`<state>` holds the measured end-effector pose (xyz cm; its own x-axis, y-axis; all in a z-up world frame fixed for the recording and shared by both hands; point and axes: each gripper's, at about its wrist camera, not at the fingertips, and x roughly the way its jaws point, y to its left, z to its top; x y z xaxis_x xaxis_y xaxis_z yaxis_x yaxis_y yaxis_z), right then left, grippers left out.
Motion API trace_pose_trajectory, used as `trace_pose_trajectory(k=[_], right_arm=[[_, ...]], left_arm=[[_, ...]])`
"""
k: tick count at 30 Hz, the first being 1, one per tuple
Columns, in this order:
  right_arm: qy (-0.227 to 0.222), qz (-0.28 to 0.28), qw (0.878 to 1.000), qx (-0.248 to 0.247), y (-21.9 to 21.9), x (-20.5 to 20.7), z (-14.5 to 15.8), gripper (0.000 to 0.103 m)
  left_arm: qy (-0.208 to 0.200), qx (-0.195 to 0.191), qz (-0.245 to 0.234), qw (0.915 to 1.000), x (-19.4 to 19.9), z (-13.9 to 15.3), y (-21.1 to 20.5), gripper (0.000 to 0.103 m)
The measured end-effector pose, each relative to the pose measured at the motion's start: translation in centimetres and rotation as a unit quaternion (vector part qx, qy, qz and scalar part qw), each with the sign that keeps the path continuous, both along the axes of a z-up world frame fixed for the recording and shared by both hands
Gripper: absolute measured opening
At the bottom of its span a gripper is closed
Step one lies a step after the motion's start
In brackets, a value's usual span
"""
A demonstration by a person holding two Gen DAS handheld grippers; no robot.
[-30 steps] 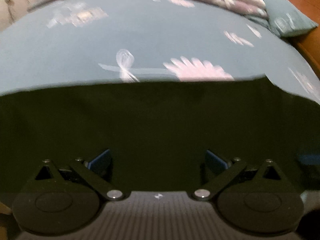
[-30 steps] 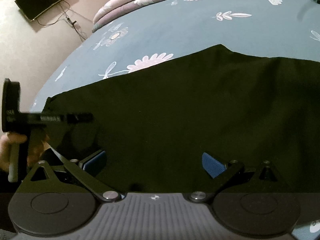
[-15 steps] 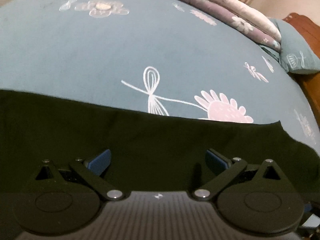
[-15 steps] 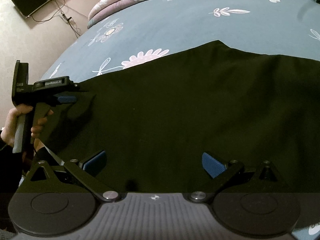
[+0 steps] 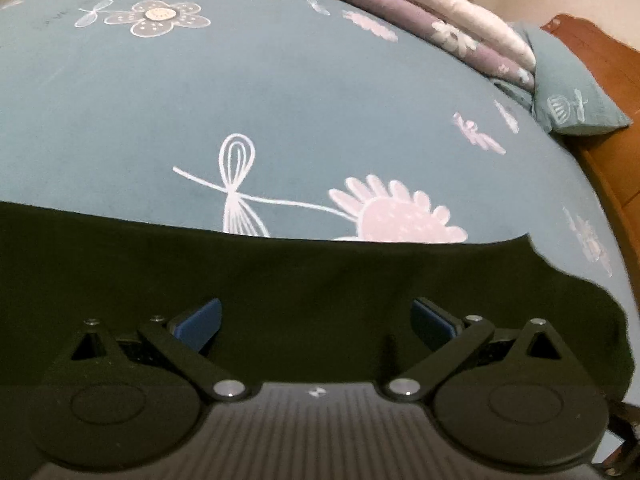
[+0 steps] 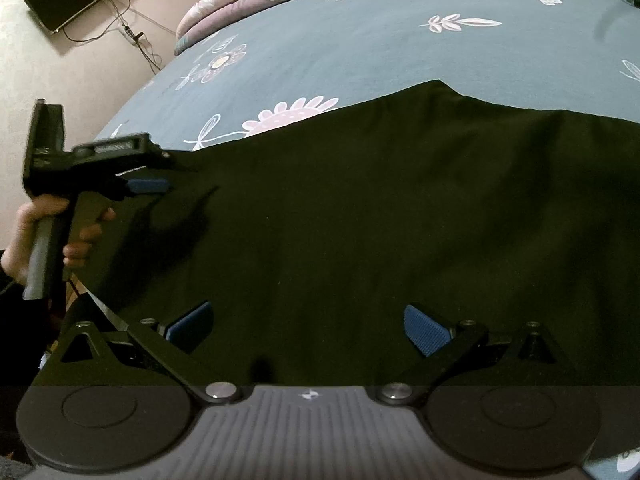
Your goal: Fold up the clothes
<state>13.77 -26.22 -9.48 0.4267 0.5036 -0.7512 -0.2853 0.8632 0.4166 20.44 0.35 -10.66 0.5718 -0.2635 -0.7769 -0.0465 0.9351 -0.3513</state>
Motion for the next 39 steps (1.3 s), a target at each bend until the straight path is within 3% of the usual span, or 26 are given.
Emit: trace_pose_trajectory(k=[4, 14, 18, 26, 29, 34, 39], right_arm=[[-0.001, 0.001, 1.0, -0.004, 0.1, 0.0, 0.1, 0.103], [0.0, 0.001, 1.0, -0.004, 0.1, 0.0, 0.1, 0.103], [-0.003, 0.004, 1.0, -0.012, 0.4, -0.1, 0.1, 0.103], [-0.008, 0.008, 1.0, -0.008, 0.4, -0.2, 0.3, 0.103], [-0.009, 0.015, 1.0, -0.01, 0.7, -0.3, 0.3, 0.103], [-0.008, 0.013, 1.0, -0.011, 0.8, -0.3, 0.2, 0.103], [-0.014, -0.009, 1.0, -0.004, 0.0, -0.3, 0.6, 0.103]], left_arm=[[-0.006, -0.031, -0.032, 0.999, -1.0, 0.0, -1.6, 0.1], [-0.019, -0.014, -0.063, 0.9977, -0.7, -0.1, -4.6, 0.1], [0.003, -0.014, -0.053, 0.9985, -0.3, -1.2, -5.0, 0.1], [-0.033, -0.01, -0.038, 0.9987, -1.8, 3.7, -2.0, 0.1], [-0.021, -0.013, -0.034, 0.9991, -2.5, 4.2, -0.8, 0.1], [-0.012, 0.057, -0.028, 0.9979, -4.0, 3.2, -0.3, 0.1], [-0.031, 0.085, 0.022, 0.9956, -4.9, 6.9, 4.0, 0.1]])
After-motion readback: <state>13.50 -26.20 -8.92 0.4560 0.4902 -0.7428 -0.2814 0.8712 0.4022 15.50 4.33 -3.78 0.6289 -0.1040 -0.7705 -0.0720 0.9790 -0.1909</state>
